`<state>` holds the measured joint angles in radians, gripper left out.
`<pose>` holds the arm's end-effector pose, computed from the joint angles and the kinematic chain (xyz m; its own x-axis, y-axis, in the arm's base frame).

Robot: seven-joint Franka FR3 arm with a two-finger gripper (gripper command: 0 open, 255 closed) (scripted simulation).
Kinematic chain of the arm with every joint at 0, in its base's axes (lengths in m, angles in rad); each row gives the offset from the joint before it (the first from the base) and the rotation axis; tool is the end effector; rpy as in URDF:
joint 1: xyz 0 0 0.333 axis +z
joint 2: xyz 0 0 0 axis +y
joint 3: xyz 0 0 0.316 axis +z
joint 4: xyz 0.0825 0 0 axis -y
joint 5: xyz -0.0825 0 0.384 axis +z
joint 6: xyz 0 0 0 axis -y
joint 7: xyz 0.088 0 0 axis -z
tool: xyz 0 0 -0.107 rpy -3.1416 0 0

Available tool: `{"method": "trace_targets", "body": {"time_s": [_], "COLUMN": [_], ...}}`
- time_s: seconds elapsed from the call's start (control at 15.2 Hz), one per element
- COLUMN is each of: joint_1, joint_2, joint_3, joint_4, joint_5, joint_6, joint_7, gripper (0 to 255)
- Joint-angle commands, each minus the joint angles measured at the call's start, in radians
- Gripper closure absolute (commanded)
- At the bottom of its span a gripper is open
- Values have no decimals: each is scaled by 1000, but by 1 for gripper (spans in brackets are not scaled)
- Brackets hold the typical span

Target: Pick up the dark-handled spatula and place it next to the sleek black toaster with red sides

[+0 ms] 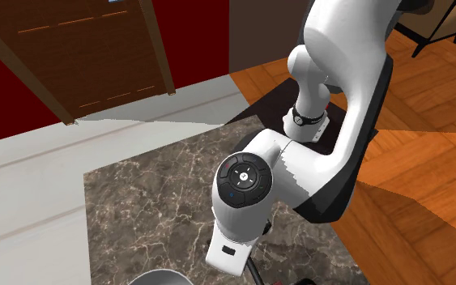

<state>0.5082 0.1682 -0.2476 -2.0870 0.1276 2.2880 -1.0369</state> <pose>0.5545 0.1536 0.3507 0.3431 0.9368 0.0690 0.9389 -0.3441 0.0023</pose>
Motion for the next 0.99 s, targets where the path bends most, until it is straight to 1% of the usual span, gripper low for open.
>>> {"method": "trace_targets", "body": {"time_s": [0.0,0.2,0.46,0.92], "joint_1": [-1,1,2,2], "joint_2": [1,0,-68,-68], "joint_3": [-1,0,-7,-7], "joint_4": [-4,1,50,50], "joint_5": [0,-1,-31,-31], "joint_6": [2,-4,-118,-118], "joint_7": [-1,2,22,22], "gripper": [0,0,0,0]}}
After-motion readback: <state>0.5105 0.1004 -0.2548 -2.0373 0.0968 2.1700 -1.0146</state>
